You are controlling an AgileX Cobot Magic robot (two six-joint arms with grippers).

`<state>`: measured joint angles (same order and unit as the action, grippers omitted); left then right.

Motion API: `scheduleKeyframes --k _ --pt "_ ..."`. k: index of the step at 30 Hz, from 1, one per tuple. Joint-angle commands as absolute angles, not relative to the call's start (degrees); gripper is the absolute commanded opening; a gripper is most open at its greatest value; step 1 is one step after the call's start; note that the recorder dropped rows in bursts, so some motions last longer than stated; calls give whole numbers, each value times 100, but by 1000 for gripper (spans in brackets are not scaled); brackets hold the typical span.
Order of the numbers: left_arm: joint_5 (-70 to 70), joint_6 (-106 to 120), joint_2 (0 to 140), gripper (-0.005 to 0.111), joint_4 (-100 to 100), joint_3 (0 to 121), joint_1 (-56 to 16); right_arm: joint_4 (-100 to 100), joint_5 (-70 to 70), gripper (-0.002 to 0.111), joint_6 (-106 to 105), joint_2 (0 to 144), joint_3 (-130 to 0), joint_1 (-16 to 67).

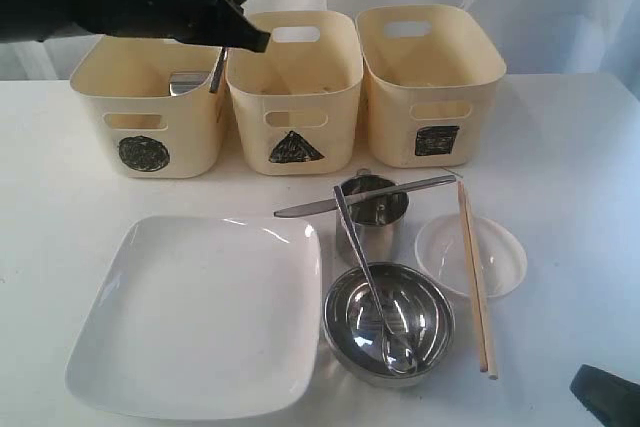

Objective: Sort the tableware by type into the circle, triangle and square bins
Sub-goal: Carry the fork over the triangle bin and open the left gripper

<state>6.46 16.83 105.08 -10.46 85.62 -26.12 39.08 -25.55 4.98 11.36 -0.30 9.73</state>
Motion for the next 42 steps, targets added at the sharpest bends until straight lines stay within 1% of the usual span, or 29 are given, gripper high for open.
scheduleKeyframes --k 1,6,12,16,22,25,27,30,31,32,34,36,39,42 --pt "1017 1671 10905 0 -1012 8949 -2602 3889 -2525 0 502 1099 0 994" --pt "1183 1295 11140 0 -1012 9383 -2602 3889 -2525 0 502 1099 0 994" --pt "1486 318 11511 0 -997 9779 -2602 3889 -2525 0 502 1099 0 994" --pt "1560 -161 11908 0 -699 9873 -2602 3889 -2525 0 502 1099 0 994" --pt "1338 -213 12166 1 -542 9873 -2602 3889 -2525 0 502 1099 0 994" --pt "1338 -213 12166 9 -542 9873 -2602 3889 -2525 0 502 1099 0 994" --pt "1323 -249 12166 22 -542 9873 -2602 3889 -2525 0 502 1099 0 994" --pt "1152 -314 12166 45 -542 9873 -2602 3889 -2525 0 502 1099 0 994" --pt "1050 -312 12166 59 -542 9873 -2602 3889 -2525 0 502 1099 0 994" --pt "1020 -312 12166 63 -542 9873 -2602 3889 -2525 0 502 1099 0 994" --pt "886 -312 12137 63 -542 9873 -2602 3889 -2525 0 502 1099 0 994" --pt "585 -300 11992 59 -542 9873 -2602 3889 -2525 0 502 1099 0 994" --pt "-294 -205 11499 55 -542 9873 -2602 3889 -2525 0 502 1099 0 994" --pt "-1195 169 11004 55 -542 9873 -2602 3889 -2525 0 502 1099 0 994"
